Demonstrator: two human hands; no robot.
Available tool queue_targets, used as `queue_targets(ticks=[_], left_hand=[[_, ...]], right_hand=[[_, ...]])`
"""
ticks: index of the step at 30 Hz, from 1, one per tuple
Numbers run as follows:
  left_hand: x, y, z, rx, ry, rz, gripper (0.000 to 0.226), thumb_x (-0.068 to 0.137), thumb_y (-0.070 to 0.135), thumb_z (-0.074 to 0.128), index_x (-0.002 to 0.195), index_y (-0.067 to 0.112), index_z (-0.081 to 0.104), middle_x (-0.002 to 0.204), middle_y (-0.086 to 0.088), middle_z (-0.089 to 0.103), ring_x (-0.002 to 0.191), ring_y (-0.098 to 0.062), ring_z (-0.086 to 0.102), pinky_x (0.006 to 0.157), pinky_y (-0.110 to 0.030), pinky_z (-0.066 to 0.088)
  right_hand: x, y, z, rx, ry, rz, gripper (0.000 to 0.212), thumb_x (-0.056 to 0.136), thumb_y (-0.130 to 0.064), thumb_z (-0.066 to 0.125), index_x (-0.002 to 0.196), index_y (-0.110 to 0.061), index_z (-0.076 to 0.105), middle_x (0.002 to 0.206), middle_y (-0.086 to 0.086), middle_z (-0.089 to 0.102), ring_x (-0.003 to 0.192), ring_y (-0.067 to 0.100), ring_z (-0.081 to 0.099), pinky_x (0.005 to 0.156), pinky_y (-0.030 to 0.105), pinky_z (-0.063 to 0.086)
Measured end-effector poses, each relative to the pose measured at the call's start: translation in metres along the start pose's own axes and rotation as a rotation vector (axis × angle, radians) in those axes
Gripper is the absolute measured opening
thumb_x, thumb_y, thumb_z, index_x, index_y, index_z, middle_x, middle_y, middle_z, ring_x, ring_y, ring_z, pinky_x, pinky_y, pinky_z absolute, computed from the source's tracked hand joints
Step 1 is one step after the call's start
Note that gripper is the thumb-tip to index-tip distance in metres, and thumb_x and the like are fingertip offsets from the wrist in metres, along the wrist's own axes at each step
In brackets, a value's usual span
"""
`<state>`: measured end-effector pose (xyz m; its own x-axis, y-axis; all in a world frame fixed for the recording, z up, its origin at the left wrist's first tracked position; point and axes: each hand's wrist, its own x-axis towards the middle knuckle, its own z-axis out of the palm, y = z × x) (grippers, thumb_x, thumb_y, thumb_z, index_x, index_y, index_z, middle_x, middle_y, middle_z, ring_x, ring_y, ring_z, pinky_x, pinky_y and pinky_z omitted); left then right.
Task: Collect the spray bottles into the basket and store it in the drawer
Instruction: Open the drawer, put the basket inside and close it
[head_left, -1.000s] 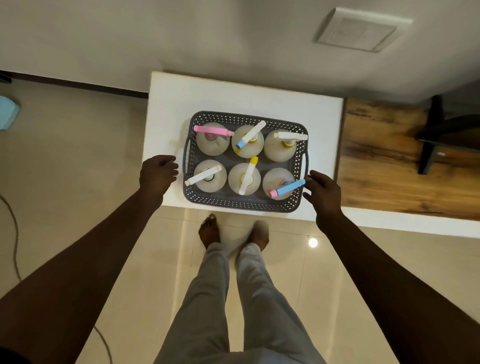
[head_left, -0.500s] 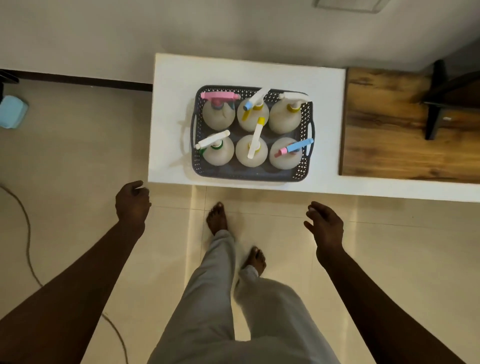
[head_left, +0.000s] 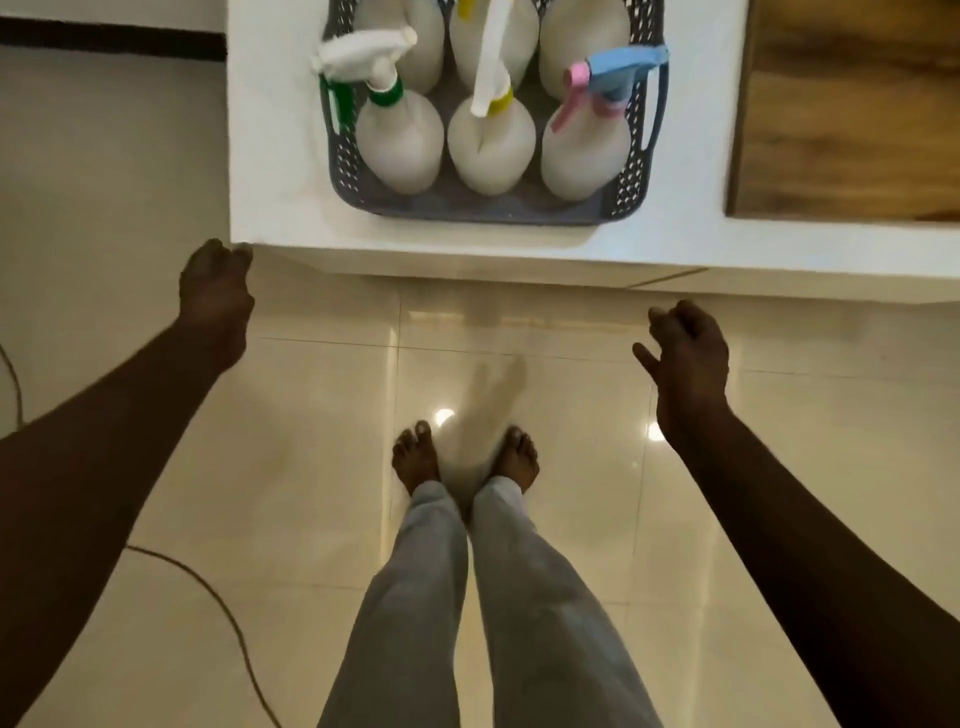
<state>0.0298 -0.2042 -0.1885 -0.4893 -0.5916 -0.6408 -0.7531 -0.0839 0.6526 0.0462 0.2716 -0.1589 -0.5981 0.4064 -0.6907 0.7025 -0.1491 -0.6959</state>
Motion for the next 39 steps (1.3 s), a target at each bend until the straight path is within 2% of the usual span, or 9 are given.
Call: queue_targets(ticks=[1, 5, 11, 19, 23, 25, 28, 33, 39], left_hand=[[0.005, -0.002, 0.003, -0.024, -0.011, -0.002, 0.005, 0.099, 0.029, 0.062, 0.095, 0.032, 0.062, 0.083, 0.012, 0.05, 0.07, -0.004, 0.044, 0.068, -0.021, 0.046], [0.019, -0.014, 0.011, -0.09, -0.065, 0.002, 0.024, 0.098, 0.021, 0.053, 0.114, 0.035, 0.065, 0.091, 0.011, 0.056, 0.092, -0.015, 0.047, 0.1, -0.035, 0.047], [0.038, -0.021, 0.016, -0.106, -0.022, -0.006, 0.056, 0.081, 0.003, 0.045, 0.125, 0.032, 0.063, 0.103, 0.012, 0.064, 0.096, -0.01, 0.061, 0.098, -0.041, 0.054], [0.03, -0.034, 0.023, -0.057, 0.034, 0.122, 0.03, 0.073, 0.012, 0.052, 0.093, 0.034, 0.053, 0.086, 0.016, 0.063, 0.081, -0.007, 0.06, 0.081, -0.032, 0.05], [0.03, -0.046, 0.014, -0.053, 0.06, 0.19, 0.012, 0.087, 0.03, 0.06, 0.098, 0.03, 0.057, 0.093, 0.011, 0.063, 0.079, -0.012, 0.056, 0.067, -0.028, 0.046], [0.027, -0.056, 0.007, -0.052, 0.094, 0.238, 0.013, 0.097, 0.039, 0.059, 0.091, 0.028, 0.058, 0.085, 0.01, 0.06, 0.074, -0.012, 0.056, 0.063, -0.027, 0.045], [0.012, -0.076, -0.005, -0.026, 0.116, 0.298, 0.019, 0.102, 0.03, 0.061, 0.083, 0.029, 0.057, 0.083, 0.009, 0.065, 0.081, -0.019, 0.063, 0.073, -0.032, 0.05], [-0.022, -0.117, -0.031, -0.199, 0.058, 0.176, 0.018, 0.1, 0.015, 0.067, 0.085, 0.024, 0.065, 0.094, 0.008, 0.078, 0.09, -0.014, 0.07, 0.091, -0.031, 0.057], [-0.054, -0.168, -0.067, -0.22, 0.015, 0.032, 0.007, 0.101, 0.011, 0.067, 0.101, 0.007, 0.072, 0.135, -0.022, 0.067, 0.125, -0.029, 0.066, 0.109, -0.041, 0.054]], right_hand=[[0.003, 0.003, -0.001, -0.012, 0.006, -0.016, 0.058, 0.097, -0.024, 0.074, 0.15, -0.016, 0.051, 0.147, 0.006, 0.053, 0.129, 0.019, 0.06, 0.105, 0.044, 0.058], [0.02, 0.007, -0.002, -0.013, 0.028, -0.066, 0.064, 0.099, -0.023, 0.071, 0.156, -0.018, 0.042, 0.156, 0.007, 0.045, 0.138, 0.022, 0.055, 0.107, 0.045, 0.056], [0.044, 0.005, -0.001, 0.018, 0.041, -0.098, 0.064, 0.099, -0.023, 0.07, 0.155, -0.014, 0.042, 0.15, 0.01, 0.047, 0.137, 0.023, 0.053, 0.108, 0.047, 0.055], [0.061, 0.004, 0.001, -0.005, 0.16, -0.141, 0.063, 0.1, -0.027, 0.068, 0.157, -0.018, 0.041, 0.159, 0.008, 0.043, 0.14, 0.023, 0.051, 0.109, 0.04, 0.054], [0.068, 0.01, -0.009, -0.12, 0.213, -0.224, 0.024, 0.101, -0.027, 0.066, 0.119, -0.024, 0.05, 0.127, -0.003, 0.048, 0.108, 0.016, 0.048, 0.097, 0.031, 0.043], [0.067, 0.014, -0.015, -0.152, 0.215, -0.231, 0.019, 0.101, -0.03, 0.066, 0.119, -0.03, 0.058, 0.121, -0.009, 0.053, 0.104, 0.012, 0.053, 0.096, 0.029, 0.047], [0.058, 0.027, -0.022, -0.26, 0.2, -0.209, 0.044, 0.102, -0.032, 0.064, 0.144, -0.018, 0.061, 0.141, 0.0, 0.063, 0.13, 0.022, 0.061, 0.114, 0.04, 0.05], [0.032, 0.07, -0.03, -0.375, 0.262, -0.173, 0.041, 0.102, -0.026, 0.064, 0.143, -0.02, 0.064, 0.141, 0.001, 0.065, 0.114, 0.011, 0.061, 0.101, 0.024, 0.046], [-0.011, 0.124, -0.05, -0.405, 0.377, -0.107, 0.045, 0.1, -0.026, 0.064, 0.145, -0.021, 0.062, 0.142, 0.0, 0.067, 0.122, 0.019, 0.067, 0.111, 0.035, 0.048]])
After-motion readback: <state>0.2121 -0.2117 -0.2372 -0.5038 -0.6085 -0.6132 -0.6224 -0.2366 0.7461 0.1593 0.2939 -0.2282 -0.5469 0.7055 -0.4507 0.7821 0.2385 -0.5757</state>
